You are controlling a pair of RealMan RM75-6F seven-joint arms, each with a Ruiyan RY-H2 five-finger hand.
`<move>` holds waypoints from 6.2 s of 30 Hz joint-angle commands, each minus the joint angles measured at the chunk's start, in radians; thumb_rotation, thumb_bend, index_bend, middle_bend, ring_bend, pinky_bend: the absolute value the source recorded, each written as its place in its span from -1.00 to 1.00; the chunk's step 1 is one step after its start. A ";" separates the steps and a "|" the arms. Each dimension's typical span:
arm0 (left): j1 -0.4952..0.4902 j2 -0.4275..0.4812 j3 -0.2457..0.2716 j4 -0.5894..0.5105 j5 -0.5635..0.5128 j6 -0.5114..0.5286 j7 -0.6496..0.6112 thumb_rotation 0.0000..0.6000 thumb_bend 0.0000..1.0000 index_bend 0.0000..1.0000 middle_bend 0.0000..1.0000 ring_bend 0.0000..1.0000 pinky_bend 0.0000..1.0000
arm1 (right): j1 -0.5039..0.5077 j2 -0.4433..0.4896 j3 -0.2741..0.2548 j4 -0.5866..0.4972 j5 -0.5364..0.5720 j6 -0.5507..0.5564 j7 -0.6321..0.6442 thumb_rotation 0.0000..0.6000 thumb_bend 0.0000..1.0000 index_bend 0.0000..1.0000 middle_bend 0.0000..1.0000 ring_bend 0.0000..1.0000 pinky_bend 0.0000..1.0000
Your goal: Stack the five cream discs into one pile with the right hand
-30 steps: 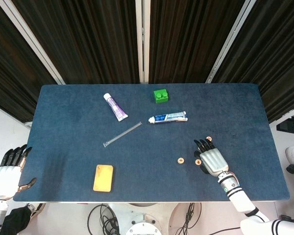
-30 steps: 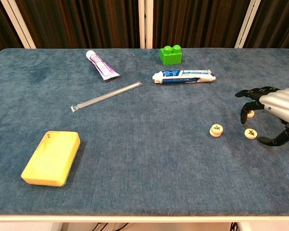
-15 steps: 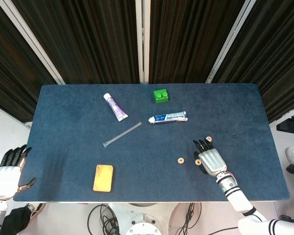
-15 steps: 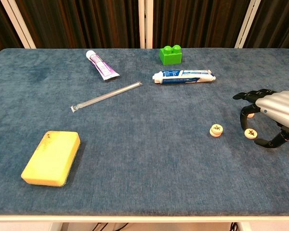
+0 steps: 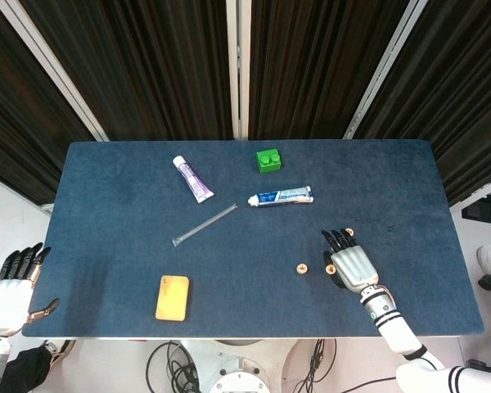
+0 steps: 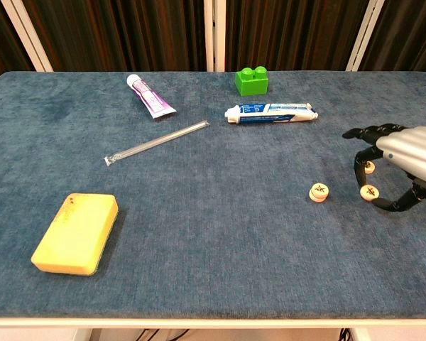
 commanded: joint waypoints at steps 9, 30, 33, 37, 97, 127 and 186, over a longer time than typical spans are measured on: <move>-0.005 -0.009 -0.004 0.001 -0.005 -0.005 0.008 1.00 -0.62 -1.00 -1.00 -1.00 -1.00 | 0.056 0.051 0.053 -0.137 -0.002 -0.022 -0.069 1.00 -0.47 0.10 -0.91 -1.00 -1.00; -0.002 -0.006 0.002 0.013 0.012 0.007 -0.015 1.00 -0.62 -1.00 -1.00 -1.00 -1.00 | 0.114 -0.026 0.044 -0.133 0.109 -0.083 -0.210 1.00 -0.47 0.11 -0.92 -1.00 -1.00; -0.001 -0.005 0.002 0.013 0.009 0.006 -0.017 1.00 -0.63 -1.00 -1.00 -1.00 -1.00 | 0.116 -0.028 0.043 -0.132 0.114 -0.081 -0.213 1.00 -0.47 0.11 -0.92 -1.00 -1.00; -0.002 -0.006 0.002 0.014 0.007 0.002 -0.018 1.00 -0.62 -1.00 -1.00 -1.00 -1.00 | 0.119 -0.030 0.042 -0.130 0.116 -0.078 -0.212 1.00 -0.47 0.11 -0.92 -1.00 -1.00; -0.015 0.002 -0.001 -0.021 -0.004 -0.025 0.032 1.00 -0.62 -1.00 -1.00 -1.00 -1.00 | 0.092 -0.057 0.072 0.124 0.202 -0.078 -0.046 1.00 -0.48 -0.28 -0.94 -1.00 -1.00; -0.015 0.001 0.003 -0.012 -0.008 -0.030 0.019 1.00 -0.62 -1.00 -1.00 -1.00 -1.00 | 0.097 -0.091 0.087 0.170 0.247 -0.093 -0.082 1.00 -0.38 -0.02 -0.92 -1.00 -1.00; -0.006 -0.003 0.009 0.010 0.000 -0.020 -0.016 1.00 -0.62 -1.00 -1.00 -1.00 -1.00 | 0.129 -0.008 0.024 -0.160 0.144 -0.058 -0.238 1.00 -0.38 -0.07 -0.92 -1.00 -1.00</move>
